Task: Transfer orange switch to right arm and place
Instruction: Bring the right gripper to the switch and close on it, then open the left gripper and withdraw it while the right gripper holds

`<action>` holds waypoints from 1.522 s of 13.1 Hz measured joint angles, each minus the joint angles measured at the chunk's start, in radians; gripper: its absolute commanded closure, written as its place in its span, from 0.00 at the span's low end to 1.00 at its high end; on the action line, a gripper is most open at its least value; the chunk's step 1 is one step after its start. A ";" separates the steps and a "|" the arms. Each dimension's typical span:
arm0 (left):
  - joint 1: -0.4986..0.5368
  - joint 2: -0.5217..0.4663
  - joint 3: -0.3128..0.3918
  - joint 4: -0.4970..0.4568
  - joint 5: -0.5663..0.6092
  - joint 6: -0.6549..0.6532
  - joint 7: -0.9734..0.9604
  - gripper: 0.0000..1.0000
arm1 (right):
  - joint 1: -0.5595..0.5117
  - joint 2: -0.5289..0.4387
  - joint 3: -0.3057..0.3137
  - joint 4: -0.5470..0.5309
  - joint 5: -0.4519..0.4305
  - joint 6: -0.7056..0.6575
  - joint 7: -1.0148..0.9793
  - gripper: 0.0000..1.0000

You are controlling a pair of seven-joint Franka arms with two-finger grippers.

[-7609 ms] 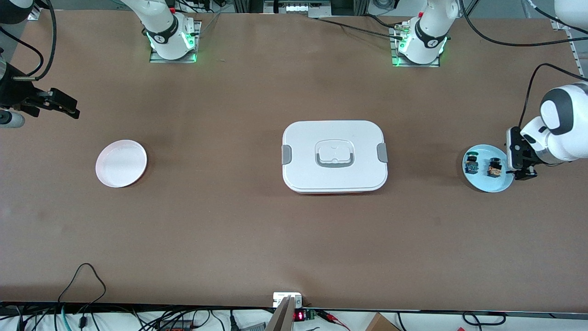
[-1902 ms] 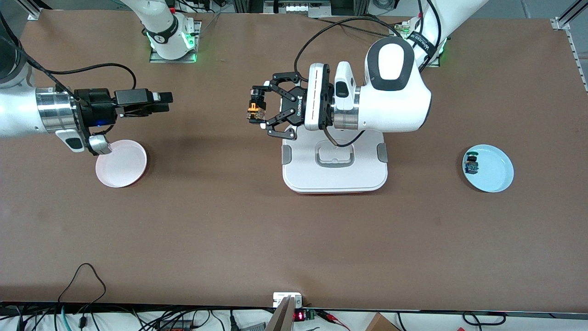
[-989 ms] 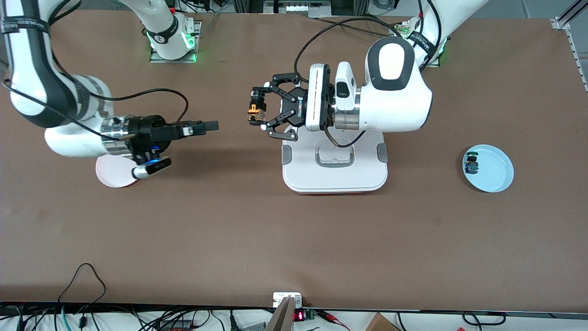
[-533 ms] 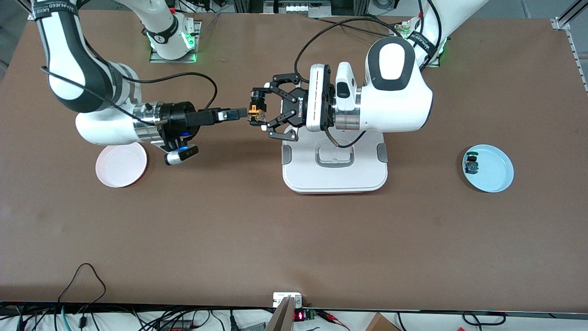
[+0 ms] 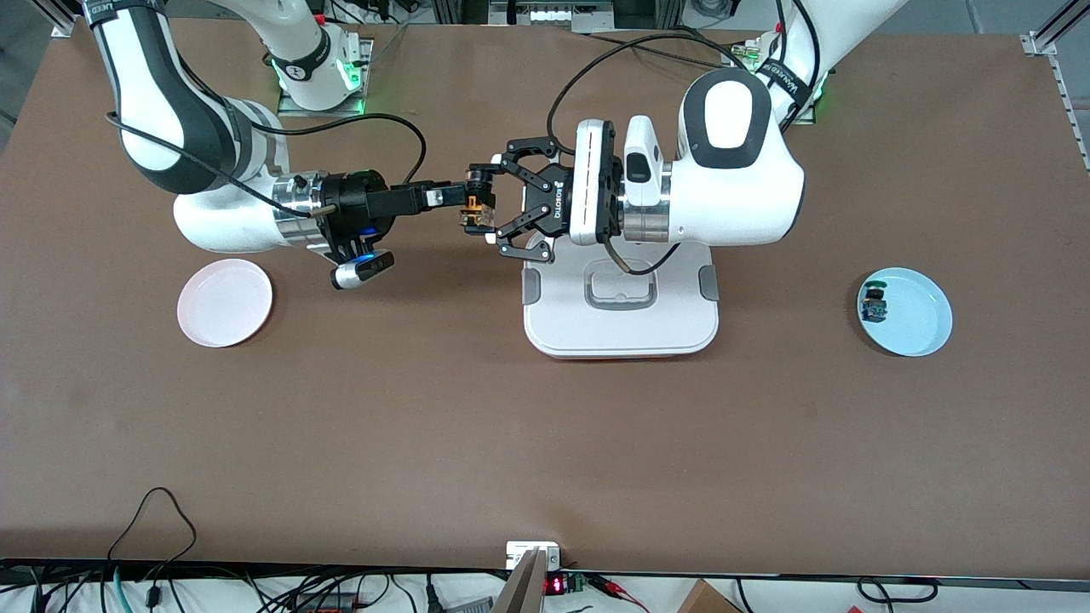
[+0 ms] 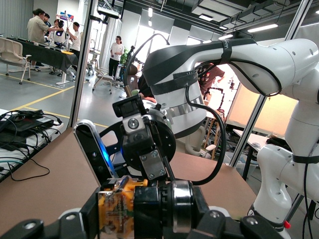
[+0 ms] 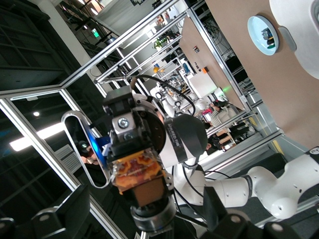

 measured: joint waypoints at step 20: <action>0.000 0.000 0.000 0.006 -0.003 0.003 -0.007 0.94 | 0.030 -0.004 0.000 -0.006 0.052 0.048 -0.008 0.92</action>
